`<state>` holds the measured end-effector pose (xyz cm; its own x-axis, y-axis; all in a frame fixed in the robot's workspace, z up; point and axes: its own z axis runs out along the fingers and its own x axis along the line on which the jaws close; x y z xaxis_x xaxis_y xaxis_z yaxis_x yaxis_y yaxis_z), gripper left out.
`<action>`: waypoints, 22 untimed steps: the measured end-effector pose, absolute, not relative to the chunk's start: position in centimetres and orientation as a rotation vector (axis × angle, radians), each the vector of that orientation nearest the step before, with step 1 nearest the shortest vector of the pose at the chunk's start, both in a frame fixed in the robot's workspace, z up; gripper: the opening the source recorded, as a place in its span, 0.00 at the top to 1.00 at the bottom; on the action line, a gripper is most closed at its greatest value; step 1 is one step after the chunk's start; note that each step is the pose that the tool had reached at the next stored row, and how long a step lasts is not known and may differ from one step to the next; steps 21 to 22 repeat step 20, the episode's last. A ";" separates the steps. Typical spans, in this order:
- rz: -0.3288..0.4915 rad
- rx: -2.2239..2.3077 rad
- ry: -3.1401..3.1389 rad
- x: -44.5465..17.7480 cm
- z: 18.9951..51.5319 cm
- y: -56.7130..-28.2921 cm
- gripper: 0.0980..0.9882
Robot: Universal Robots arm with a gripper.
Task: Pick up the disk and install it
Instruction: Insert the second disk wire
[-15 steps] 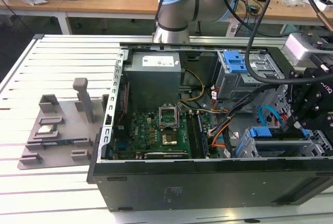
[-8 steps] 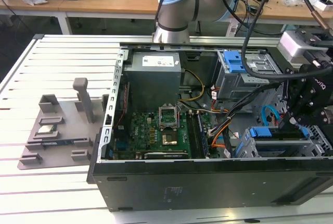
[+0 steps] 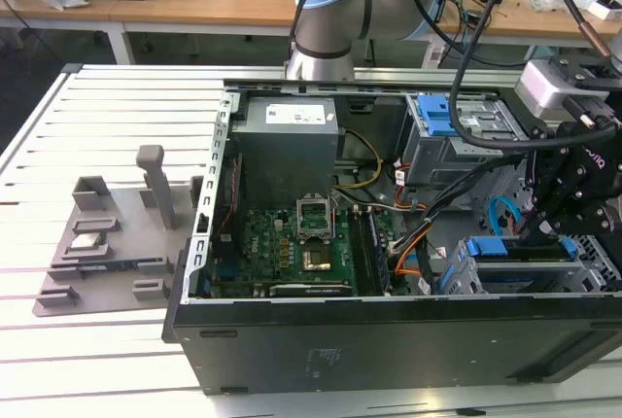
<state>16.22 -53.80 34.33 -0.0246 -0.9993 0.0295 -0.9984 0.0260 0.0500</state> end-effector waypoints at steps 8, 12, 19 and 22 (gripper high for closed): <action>-0.023 2.154 -2.209 16.2 37.0 -53.1 0.93; -0.024 2.154 -2.209 16.2 39.1 -52.9 1.00; -0.024 2.154 -2.209 16.2 39.8 -52.9 1.00; -0.024 2.154 -2.209 16.2 39.8 -52.9 1.00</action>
